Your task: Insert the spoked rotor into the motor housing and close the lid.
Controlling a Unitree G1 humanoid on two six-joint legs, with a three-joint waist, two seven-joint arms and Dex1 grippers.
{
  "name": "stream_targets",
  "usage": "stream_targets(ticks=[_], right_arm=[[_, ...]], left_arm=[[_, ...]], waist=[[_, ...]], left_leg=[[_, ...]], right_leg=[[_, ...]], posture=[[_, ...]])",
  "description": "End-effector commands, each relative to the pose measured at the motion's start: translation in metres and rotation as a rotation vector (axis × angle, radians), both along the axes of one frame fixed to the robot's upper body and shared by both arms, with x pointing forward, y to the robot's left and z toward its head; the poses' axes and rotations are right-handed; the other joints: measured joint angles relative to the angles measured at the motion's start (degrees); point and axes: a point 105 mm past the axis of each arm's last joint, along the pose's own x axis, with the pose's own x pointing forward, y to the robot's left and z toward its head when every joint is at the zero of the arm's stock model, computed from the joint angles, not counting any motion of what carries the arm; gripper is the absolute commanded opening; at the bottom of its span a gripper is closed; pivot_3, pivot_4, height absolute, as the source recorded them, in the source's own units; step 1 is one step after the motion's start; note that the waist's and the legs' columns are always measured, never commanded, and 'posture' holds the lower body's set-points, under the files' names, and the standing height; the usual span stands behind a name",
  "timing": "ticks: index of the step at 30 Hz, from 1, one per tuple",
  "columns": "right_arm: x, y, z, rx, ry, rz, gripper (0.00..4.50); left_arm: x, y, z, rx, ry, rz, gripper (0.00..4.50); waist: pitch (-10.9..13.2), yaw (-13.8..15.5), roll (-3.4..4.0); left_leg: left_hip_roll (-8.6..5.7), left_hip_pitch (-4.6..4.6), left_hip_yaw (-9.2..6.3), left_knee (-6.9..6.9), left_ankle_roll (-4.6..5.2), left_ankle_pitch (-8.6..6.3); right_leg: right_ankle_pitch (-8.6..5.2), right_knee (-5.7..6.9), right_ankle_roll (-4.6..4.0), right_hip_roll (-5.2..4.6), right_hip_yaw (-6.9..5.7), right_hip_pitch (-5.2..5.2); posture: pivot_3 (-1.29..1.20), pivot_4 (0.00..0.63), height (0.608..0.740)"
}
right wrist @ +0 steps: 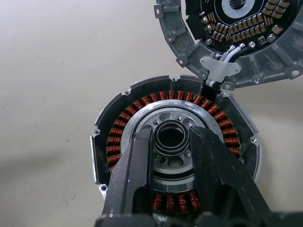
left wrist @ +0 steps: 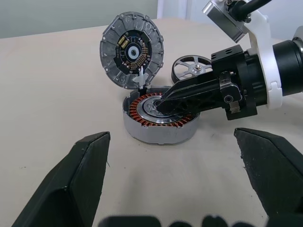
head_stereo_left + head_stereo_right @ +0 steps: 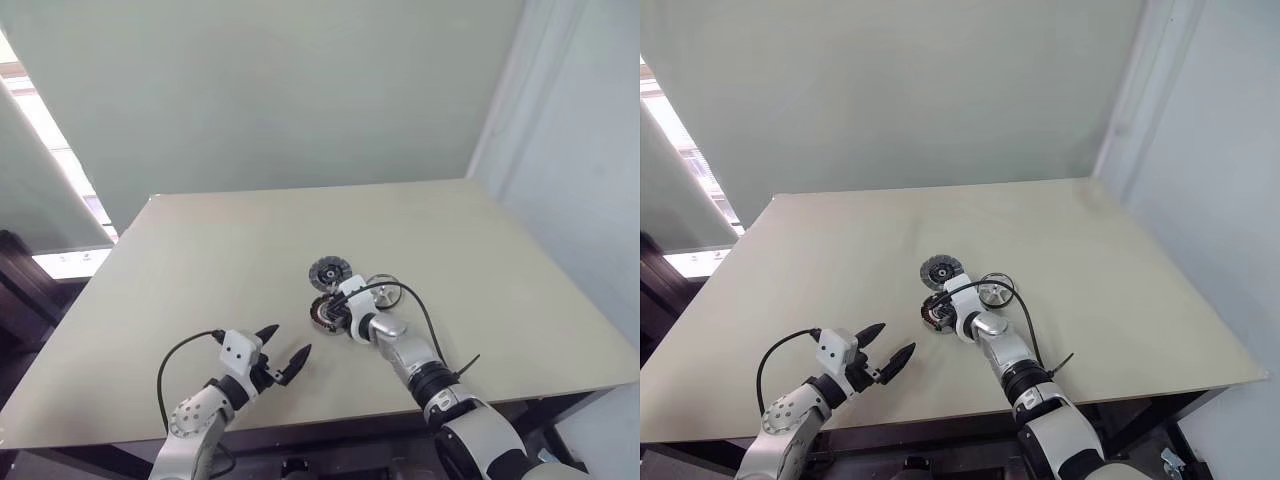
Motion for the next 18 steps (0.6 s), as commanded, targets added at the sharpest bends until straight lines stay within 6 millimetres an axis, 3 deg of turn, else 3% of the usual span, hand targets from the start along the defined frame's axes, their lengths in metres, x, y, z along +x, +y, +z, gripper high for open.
stream_targets(ticks=[1, 12, 18], right_arm=[[0.0061, 0.0011, 0.0107, 0.009, -0.036, -0.001, 0.81], [0.0046, 0.0024, 0.0089, 0.006, -0.027, 0.008, 0.81], [0.004, 0.0037, 0.01, 0.021, -0.027, 0.008, 2.88]], left_arm=[[0.0023, -0.0042, 0.0139, 0.0, -0.057, -0.02, 4.5], [0.0021, -0.0045, 0.0141, 0.0, -0.058, -0.022, 4.5], [0.0018, -0.0046, 0.014, 0.0, -0.057, -0.021, 4.5]], waist=[[0.0, 0.0, 0.0], [0.0, 0.0, 0.01], [0.0, 0.01, 0.02]], left_leg=[[0.0, 0.0, 0.0, 0.0, 0.0, 0.0], [0.0, 0.01, 0.0, 0.0, 0.0, 0.0], [0.0, 0.01, 0.0, 0.0, 0.0, 0.0]], right_leg=[[0.0, 0.0, 0.0, 0.0, 0.0, 0.0], [0.0, 0.0, 0.0, 0.0, 0.0, 0.01], [0.0, 0.0, 0.0, 0.0, 0.0, 0.02]], posture=[[0.0, 0.0, 0.74], [0.0, 0.0, 0.74], [0.0, 0.0, 0.74]])
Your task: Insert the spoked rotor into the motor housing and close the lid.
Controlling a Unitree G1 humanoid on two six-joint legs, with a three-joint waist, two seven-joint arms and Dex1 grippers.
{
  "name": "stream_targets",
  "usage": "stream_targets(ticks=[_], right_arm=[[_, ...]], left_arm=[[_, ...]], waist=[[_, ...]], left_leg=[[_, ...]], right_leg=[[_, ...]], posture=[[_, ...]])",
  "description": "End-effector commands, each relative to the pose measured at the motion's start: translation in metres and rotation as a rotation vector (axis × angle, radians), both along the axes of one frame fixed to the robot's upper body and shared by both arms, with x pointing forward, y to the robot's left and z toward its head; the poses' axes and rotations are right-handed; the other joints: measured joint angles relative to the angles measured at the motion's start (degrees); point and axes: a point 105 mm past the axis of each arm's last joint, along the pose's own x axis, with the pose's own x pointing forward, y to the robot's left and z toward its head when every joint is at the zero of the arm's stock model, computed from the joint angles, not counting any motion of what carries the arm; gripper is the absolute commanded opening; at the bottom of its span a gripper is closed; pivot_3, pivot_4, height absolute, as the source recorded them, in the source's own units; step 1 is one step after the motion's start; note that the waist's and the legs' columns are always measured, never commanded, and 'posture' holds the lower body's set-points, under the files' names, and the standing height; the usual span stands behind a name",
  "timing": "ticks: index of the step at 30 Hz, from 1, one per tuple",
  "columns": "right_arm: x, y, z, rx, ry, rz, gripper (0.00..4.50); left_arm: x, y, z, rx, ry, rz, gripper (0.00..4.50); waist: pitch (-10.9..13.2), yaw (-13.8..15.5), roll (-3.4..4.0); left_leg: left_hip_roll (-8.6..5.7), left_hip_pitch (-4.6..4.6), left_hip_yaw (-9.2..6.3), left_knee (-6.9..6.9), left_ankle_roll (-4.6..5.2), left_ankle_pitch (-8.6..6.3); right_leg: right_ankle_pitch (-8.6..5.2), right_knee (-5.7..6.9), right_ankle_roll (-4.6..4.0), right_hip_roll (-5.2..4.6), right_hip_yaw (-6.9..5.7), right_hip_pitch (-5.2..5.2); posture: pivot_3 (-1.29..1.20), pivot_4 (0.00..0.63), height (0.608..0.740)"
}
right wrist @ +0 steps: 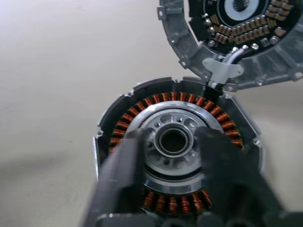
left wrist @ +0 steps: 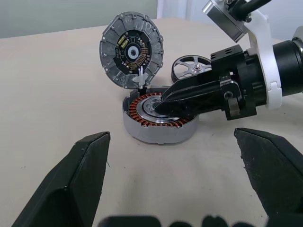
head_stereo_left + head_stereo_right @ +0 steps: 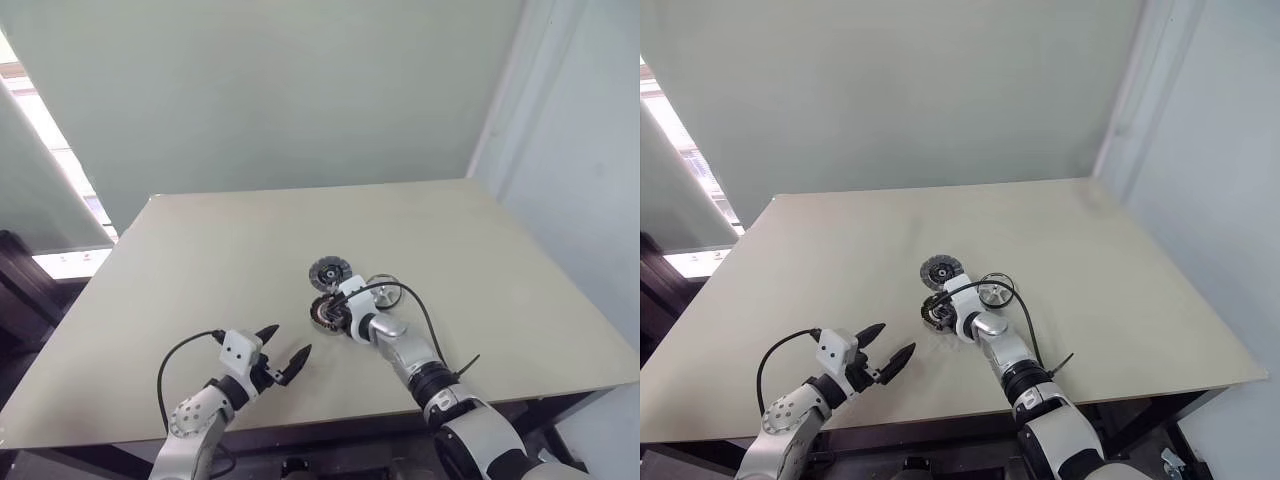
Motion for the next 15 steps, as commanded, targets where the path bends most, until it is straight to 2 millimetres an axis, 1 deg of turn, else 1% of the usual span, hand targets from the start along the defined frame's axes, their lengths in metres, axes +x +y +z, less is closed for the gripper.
stream_targets(ticks=[1, 4, 7, 15], right_arm=[[0.005, 0.003, 0.012, 0.029, -0.03, 0.002, 3.21], [0.005, 0.005, 0.019, 0.067, -0.038, 0.005, 4.29], [0.006, 0.007, 0.031, 0.115, -0.061, 0.015, 4.29], [0.0, 0.002, 0.045, 0.144, -0.095, 0.031, 4.29]], left_arm=[[0.002, -0.005, 0.014, 0.0, -0.058, -0.021, 4.5], [0.002, -0.005, 0.014, 0.0, -0.059, -0.022, 4.5], [0.003, -0.005, 0.015, 0.0, -0.059, -0.022, 4.5], [0.003, -0.006, 0.014, -0.004, -0.058, -0.024, 4.5]], waist=[[0.0, -0.01, 0.0], [0.01, 0.01, 0.01], [0.01, -0.01, 0.02], [0.01, 0.01, 0.03]], left_leg=[[0.0, 0.0, 0.0, 0.0, 0.0, 0.0], [0.0, 0.0, 0.0, 0.01, 0.0, 0.0], [0.0, -0.02, -0.01, 0.01, 0.0, 0.0], [0.0, -0.03, -0.01, -0.02, 0.0, 0.0]], right_leg=[[0.0, 0.0, 0.0, 0.0, 0.0, 0.0], [0.0, 0.0, 0.0, 0.0, 0.01, 0.0], [0.0, 0.0, 0.0, 0.0, 0.0, -0.01], [0.0, -0.01, 0.01, 0.0, 0.0, -0.03]], posture=[[0.0, 0.0, 0.74], [0.0, 0.0, 0.74], [0.0, 0.0, 0.74], [0.0, 0.0, 0.74]])
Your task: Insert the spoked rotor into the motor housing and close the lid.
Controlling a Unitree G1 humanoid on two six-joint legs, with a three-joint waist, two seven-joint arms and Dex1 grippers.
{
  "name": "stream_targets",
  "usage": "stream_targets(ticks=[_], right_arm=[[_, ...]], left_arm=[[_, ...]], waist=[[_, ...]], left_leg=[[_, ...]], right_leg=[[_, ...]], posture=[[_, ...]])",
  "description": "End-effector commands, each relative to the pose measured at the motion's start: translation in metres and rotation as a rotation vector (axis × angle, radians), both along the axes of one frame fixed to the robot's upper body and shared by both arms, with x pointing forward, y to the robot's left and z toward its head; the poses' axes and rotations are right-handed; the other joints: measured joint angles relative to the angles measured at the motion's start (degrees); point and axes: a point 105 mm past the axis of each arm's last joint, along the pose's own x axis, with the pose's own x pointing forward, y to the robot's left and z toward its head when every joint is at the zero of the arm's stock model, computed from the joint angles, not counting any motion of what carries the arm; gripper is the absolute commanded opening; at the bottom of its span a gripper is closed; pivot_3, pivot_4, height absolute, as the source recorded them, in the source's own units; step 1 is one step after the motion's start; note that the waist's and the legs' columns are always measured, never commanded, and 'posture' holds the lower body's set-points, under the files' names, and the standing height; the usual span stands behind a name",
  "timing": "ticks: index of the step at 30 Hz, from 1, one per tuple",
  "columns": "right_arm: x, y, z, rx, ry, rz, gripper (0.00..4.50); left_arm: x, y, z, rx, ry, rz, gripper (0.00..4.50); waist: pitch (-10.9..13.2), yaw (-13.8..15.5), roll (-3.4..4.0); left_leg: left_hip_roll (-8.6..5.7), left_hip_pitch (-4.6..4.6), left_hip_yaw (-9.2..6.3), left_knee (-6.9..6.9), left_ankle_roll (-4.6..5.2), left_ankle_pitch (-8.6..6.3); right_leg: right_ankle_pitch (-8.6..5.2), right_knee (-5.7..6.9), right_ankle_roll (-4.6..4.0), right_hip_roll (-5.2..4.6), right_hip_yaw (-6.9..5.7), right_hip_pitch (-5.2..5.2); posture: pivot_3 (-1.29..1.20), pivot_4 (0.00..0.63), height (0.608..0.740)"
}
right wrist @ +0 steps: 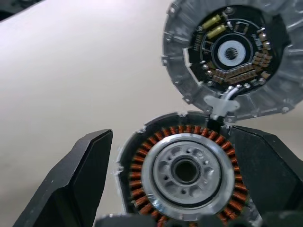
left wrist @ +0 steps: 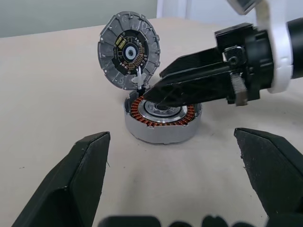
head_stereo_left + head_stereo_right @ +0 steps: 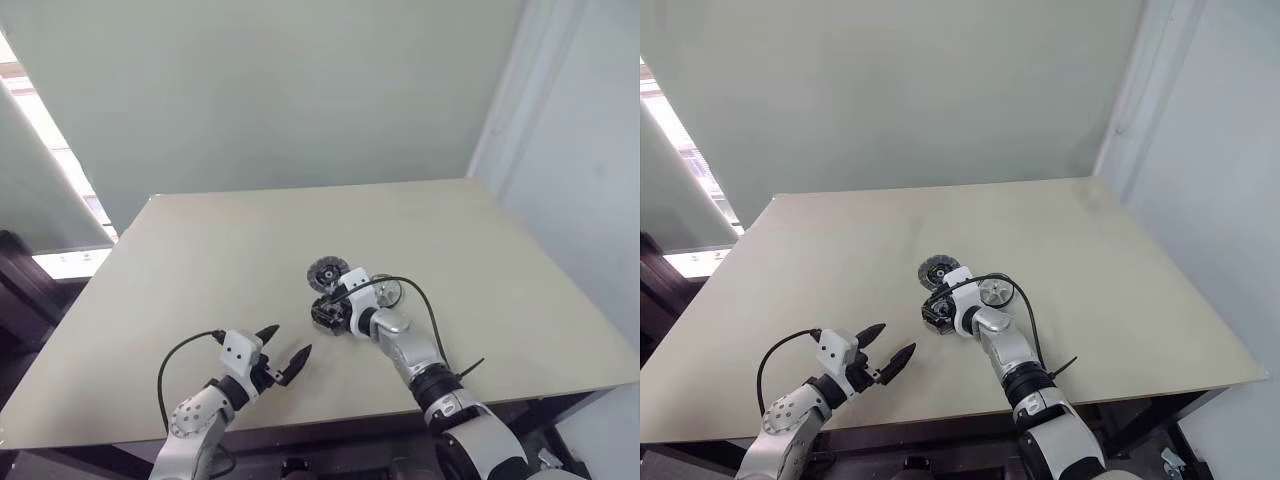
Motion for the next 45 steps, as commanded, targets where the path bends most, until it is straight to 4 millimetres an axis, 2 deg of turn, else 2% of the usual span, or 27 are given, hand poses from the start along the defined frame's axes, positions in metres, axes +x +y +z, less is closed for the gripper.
stream_targets(ticks=[1, 4, 7, 13, 17, 18, 23, 29, 31, 33, 37, 42, 45], right_arm=[[0.003, 0.001, 0.023, 0.041, -0.065, 0.007, 4.29], [0.002, -0.001, 0.024, 0.036, -0.069, 0.008, 4.29], [0.002, -0.002, 0.019, 0.011, -0.075, 0.002, 3.67], [0.009, 0.005, 0.007, -0.04, -0.065, -0.022, 1.54], [0.01, 0.005, -0.009, -0.117, -0.051, -0.021, 0.1], [0.009, 0.004, -0.014, -0.137, -0.046, -0.014, 0.04], [0.006, 0.003, -0.022, -0.158, -0.027, 0.003, 0.04], [0.013, 0.005, 0.018, -0.042, -0.142, 0.046, 0.04], [0.01, 0.006, 0.032, -0.04, -0.186, 0.108, 0.04], [0.004, 0.005, 0.036, -0.092, -0.195, 0.178, 0.04], [-0.003, -0.005, 0.046, -0.167, -0.26, 0.227, 1.33], [-0.007, -0.018, 0.043, -0.2, -0.248, 0.218, 3.04], [0.0, -0.042, 0.037, -0.17, -0.171, 0.114, 4.13]], left_arm=[[0.003, -0.005, 0.014, -0.004, -0.057, -0.023, 4.5], [0.004, -0.005, 0.014, -0.004, -0.056, -0.023, 4.5], [0.005, -0.005, 0.013, -0.004, -0.055, -0.023, 4.5], [0.006, -0.005, 0.013, -0.006, -0.058, -0.021, 4.5], [0.004, -0.005, 0.014, -0.007, -0.061, -0.016, 4.5], [0.004, -0.004, 0.014, -0.007, -0.062, -0.014, 4.5], [0.002, -0.002, 0.014, -0.007, -0.065, -0.001, 4.5], [0.001, -0.001, 0.013, -0.008, -0.062, 0.009, 4.5], [0.002, 0.0, 0.013, -0.008, -0.062, 0.013, 4.5], [0.003, 0.001, 0.013, -0.008, -0.063, 0.016, 4.5], [0.006, 0.001, 0.013, -0.008, -0.065, 0.016, 4.5], [0.008, -0.001, 0.013, -0.013, -0.069, 0.011, 4.5], [0.009, -0.004, 0.013, -0.018, -0.07, 0.004, 4.5]], waist=[[0.0, -0.02, 0.0], [0.0, -0.02, 0.0], [0.0, -0.03, 0.0], [0.0, -0.05, 0.0], [0.0, -0.05, 0.0], [0.0, -0.02, 0.01], [-0.01, -0.04, 0.02], [0.0, -0.04, 0.04], [0.01, -0.04, 0.05], [0.0, -0.01, 0.05], [-0.01, 0.05, 0.04], [0.0, 0.0, 0.05], [0.0, 0.02, 0.04]], left_leg=[[0.0, 0.0, 0.01, 0.01, 0.0, 0.0], [0.0, 0.0, 0.02, 0.02, 0.0, 0.0], [0.01, 0.01, 0.01, 0.02, 0.0, 0.0], [0.0, 0.01, 0.03, 0.01, 0.0, 0.0], [0.0, 0.01, 0.02, 0.0, 0.0, 0.0], [0.0, 0.01, 0.02, 0.0, 0.0, 0.0], [0.0, 0.03, 0.02, 0.0, 0.0, 0.0], [0.0, 0.06, 0.01, 0.01, 0.0, 0.0], [0.0, 0.02, 0.01, 0.01, 0.0, 0.0], [0.0, 0.0, 0.01, 0.01, 0.0, 0.0], [0.0, 0.0, -0.02, 0.01, 0.0, 0.0], [0.0, 0.0, 0.02, 0.03, 0.0, 0.0], [0.0, 0.0, 0.02, 0.03, 0.0, 0.0]], right_leg=[[0.0, 0.0, 0.0, 0.0, 0.01, 0.0], [0.0, 0.0, 0.0, 0.0, 0.01, 0.0], [-0.01, 0.0, -0.01, 0.0, 0.0, 0.0], [0.0, 0.0, -0.01, 0.0, 0.01, 0.0], [0.0, 0.0, -0.01, 0.01, 0.01, 0.0], [0.0, 0.0, -0.01, 0.01, 0.01, 0.0], [0.0, 0.0, -0.02, 0.0, 0.02, 0.03], [-0.02, 0.01, -0.04, 0.01, 0.01, 0.04], [0.0, 0.01, -0.01, 0.01, 0.02, 0.01], [0.0, 0.0, 0.0, 0.0, 0.01, 0.0], [0.0, -0.01, 0.0, 0.0, -0.01, 0.02], [-0.02, 0.0, -0.04, -0.01, 0.01, 0.01], [-0.01, 0.0, -0.02, 0.0, 0.0, 0.01]], posture=[[0.0, 0.0, 0.74], [0.0, 0.0, 0.74], [0.0, 0.0, 0.74], [0.0, 0.0, 0.74], [0.0, 0.0, 0.74], [0.0, 0.0, 0.74], [0.0, 0.0, 0.74], [0.0, 0.0, 0.74], [0.0, 0.0, 0.74], [0.0, 0.0, 0.74], [0.0, 0.0, 0.74], [0.0, 0.0, 0.74], [0.0, 0.0, 0.74]])
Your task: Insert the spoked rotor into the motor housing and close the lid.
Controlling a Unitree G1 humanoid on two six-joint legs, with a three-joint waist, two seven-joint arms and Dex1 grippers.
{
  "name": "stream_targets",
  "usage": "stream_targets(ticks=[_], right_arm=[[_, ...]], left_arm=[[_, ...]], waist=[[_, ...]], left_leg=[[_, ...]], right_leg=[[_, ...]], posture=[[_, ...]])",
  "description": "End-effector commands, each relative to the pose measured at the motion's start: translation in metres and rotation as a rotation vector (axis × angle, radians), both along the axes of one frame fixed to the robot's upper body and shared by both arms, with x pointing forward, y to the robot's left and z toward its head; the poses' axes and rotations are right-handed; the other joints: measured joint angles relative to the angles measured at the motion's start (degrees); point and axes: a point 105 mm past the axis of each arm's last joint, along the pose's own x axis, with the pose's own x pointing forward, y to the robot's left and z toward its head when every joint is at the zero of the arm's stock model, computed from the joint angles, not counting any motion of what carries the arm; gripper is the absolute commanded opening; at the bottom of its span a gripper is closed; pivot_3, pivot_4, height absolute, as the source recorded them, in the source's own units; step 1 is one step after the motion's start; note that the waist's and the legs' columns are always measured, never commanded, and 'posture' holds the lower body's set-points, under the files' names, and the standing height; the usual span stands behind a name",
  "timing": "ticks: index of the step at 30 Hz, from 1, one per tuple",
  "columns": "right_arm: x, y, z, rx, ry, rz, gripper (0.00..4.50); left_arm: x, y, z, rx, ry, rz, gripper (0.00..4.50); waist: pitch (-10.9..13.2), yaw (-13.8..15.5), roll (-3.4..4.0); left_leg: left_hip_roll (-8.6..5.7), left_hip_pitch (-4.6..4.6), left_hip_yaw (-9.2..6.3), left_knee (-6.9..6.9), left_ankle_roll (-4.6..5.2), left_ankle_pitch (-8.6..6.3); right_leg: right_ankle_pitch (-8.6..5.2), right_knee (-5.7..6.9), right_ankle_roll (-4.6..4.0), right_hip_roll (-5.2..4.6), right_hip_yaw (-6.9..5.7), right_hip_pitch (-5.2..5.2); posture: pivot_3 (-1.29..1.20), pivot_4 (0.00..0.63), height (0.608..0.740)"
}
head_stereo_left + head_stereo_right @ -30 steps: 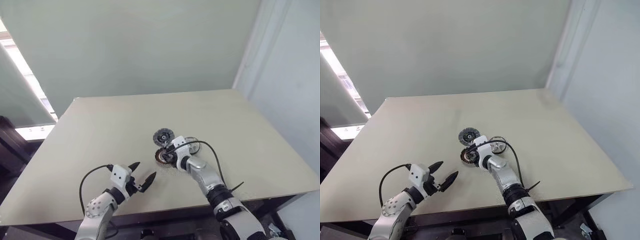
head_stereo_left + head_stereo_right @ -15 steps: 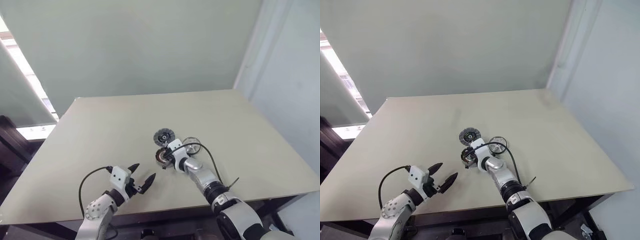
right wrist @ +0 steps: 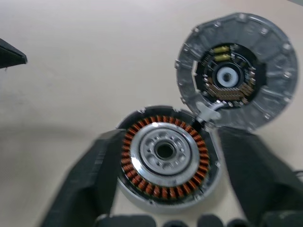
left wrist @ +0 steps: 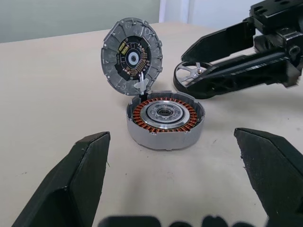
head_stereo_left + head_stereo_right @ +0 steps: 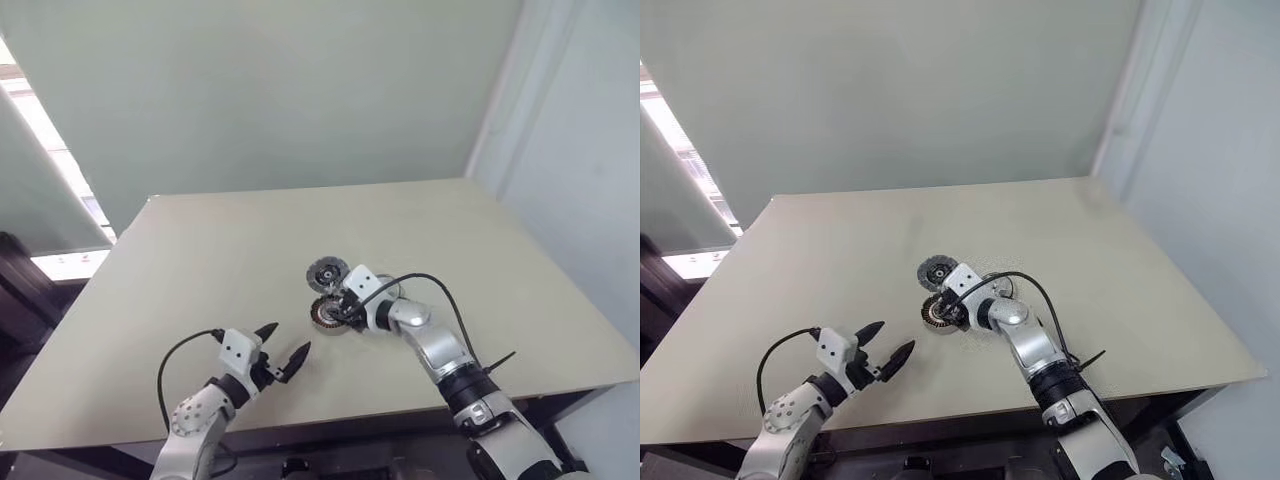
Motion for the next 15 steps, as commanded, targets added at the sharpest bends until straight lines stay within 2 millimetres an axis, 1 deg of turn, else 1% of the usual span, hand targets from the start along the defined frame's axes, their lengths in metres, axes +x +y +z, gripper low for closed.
stream_targets(ticks=[1, 3, 6, 10, 12, 13, 15], right_arm=[[0.012, -0.024, 0.016, 0.11, 0.025, -0.136, 4.46], [0.02, -0.042, 0.02, 0.199, 0.073, -0.243, 4.49], [0.032, -0.078, 0.026, 0.356, 0.135, -0.436, 4.49], [0.04, -0.119, 0.028, 0.537, 0.235, -0.632, 4.49], [0.041, -0.131, 0.024, 0.604, 0.292, -0.698, 4.49], [0.041, -0.135, 0.019, 0.648, 0.344, -0.723, 4.49], [0.041, -0.135, 0.012, 0.707, 0.421, -0.744, 4.49]], left_arm=[[0.005, -0.004, 0.012, -0.007, -0.056, -0.015, 4.5], [0.005, -0.005, 0.011, -0.009, -0.055, -0.018, 4.5], [0.004, -0.007, 0.01, -0.014, -0.05, -0.024, 4.5], [0.003, -0.008, 0.008, -0.016, -0.042, -0.031, 4.5], [0.003, -0.008, 0.008, -0.016, -0.04, -0.034, 4.5], [0.003, -0.008, 0.008, -0.016, -0.04, -0.038, 4.5], [0.005, -0.009, 0.008, -0.015, -0.04, -0.042, 4.5]], waist=[[0.0, 0.04, 0.0], [0.0, 0.22, 0.0], [0.0, 0.18, 0.0], [0.01, 0.16, 0.01], [0.02, 0.13, 0.03], [0.02, 0.03, 0.05], [0.02, -0.05, 0.06]], left_leg=[[0.0, 0.0, 0.0, 0.0, 0.0, 0.0], [-0.01, -0.03, -0.01, 0.01, 0.0, 0.0], [-0.05, -0.06, 0.01, 0.04, 0.0, 0.0], [-0.03, -0.06, 0.0, 0.02, 0.0, 0.0], [-0.02, -0.05, 0.0, 0.0, 0.01, 0.0], [-0.02, -0.05, 0.0, 0.0, 0.01, 0.0], [-0.01, -0.03, 0.07, -0.01, 0.01, 0.0]], right_leg=[[0.0, 0.0, 0.0, 0.0, 0.0, 0.0], [0.01, 0.0, 0.01, -0.01, 0.0, 0.0], [0.01, -0.02, 0.01, -0.04, 0.02, 0.0], [0.01, -0.02, 0.01, -0.02, 0.0, 0.0], [-0.01, -0.02, -0.01, -0.01, 0.0, 0.0], [-0.01, -0.02, -0.01, -0.01, 0.0, 0.0], [-0.01, -0.02, -0.02, 0.01, 0.04, 0.0]], posture=[[0.0, 0.0, 0.74], [0.0, 0.0, 0.74], [0.0, 0.0, 0.74], [0.0, 0.0, 0.74], [0.0, 0.0, 0.74], [0.0, 0.0, 0.74], [0.0, 0.0, 0.74]])
